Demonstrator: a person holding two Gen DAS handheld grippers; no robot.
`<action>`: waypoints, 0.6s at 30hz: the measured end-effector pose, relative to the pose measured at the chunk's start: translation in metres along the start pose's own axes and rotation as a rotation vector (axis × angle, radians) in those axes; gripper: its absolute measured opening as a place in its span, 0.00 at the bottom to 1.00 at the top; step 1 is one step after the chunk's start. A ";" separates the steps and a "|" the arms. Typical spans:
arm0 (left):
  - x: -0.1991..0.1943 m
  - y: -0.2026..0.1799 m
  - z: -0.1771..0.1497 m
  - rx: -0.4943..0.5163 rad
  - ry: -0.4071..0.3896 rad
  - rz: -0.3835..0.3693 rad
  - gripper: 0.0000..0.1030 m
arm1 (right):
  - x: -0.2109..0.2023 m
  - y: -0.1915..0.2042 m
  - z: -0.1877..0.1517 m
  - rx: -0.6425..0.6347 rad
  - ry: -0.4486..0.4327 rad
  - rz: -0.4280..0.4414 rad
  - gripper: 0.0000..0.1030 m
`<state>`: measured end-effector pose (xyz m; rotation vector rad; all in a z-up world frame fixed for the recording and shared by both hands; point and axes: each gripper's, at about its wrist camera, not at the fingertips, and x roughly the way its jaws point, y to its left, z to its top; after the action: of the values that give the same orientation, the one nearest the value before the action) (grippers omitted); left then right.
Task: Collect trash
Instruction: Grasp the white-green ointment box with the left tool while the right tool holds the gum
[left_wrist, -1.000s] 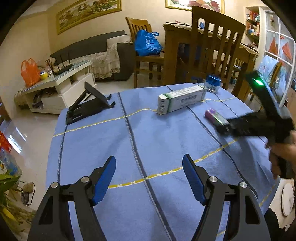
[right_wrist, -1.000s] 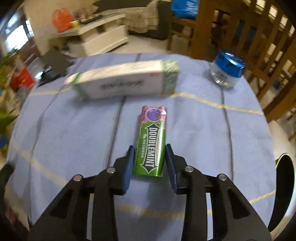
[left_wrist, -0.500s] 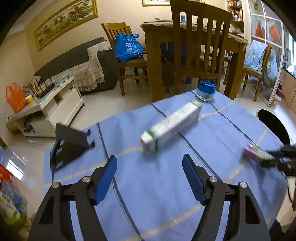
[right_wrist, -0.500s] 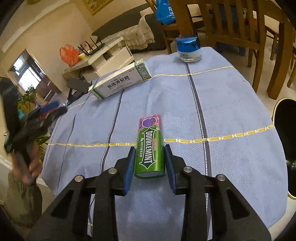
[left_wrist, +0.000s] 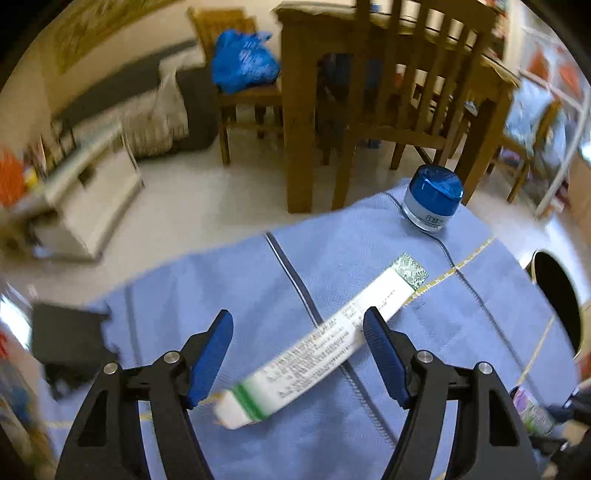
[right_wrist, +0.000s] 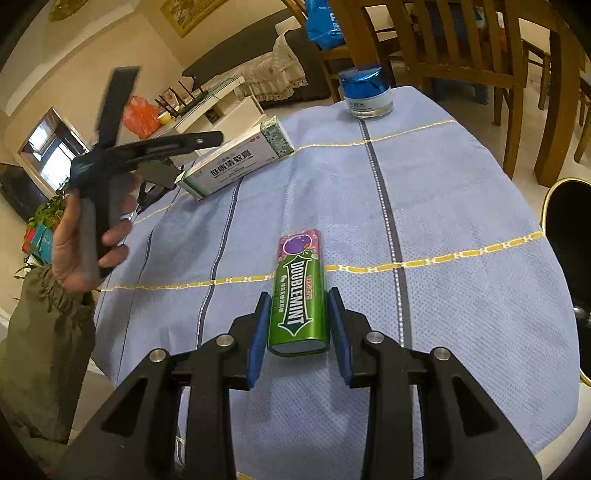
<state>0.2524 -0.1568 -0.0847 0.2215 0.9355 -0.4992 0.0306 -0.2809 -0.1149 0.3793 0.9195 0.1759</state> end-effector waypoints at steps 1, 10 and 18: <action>0.000 0.000 -0.007 -0.018 0.007 -0.047 0.70 | -0.002 -0.001 -0.001 0.000 -0.002 -0.003 0.30; -0.059 -0.054 -0.101 0.303 -0.065 -0.143 0.73 | -0.015 -0.005 -0.008 0.022 -0.026 -0.001 0.30; -0.046 -0.044 -0.044 0.411 -0.076 -0.034 0.70 | -0.018 0.002 -0.012 0.017 -0.030 0.014 0.30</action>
<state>0.1761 -0.1630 -0.0714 0.5549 0.7568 -0.7248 0.0101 -0.2820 -0.1072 0.4031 0.8897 0.1755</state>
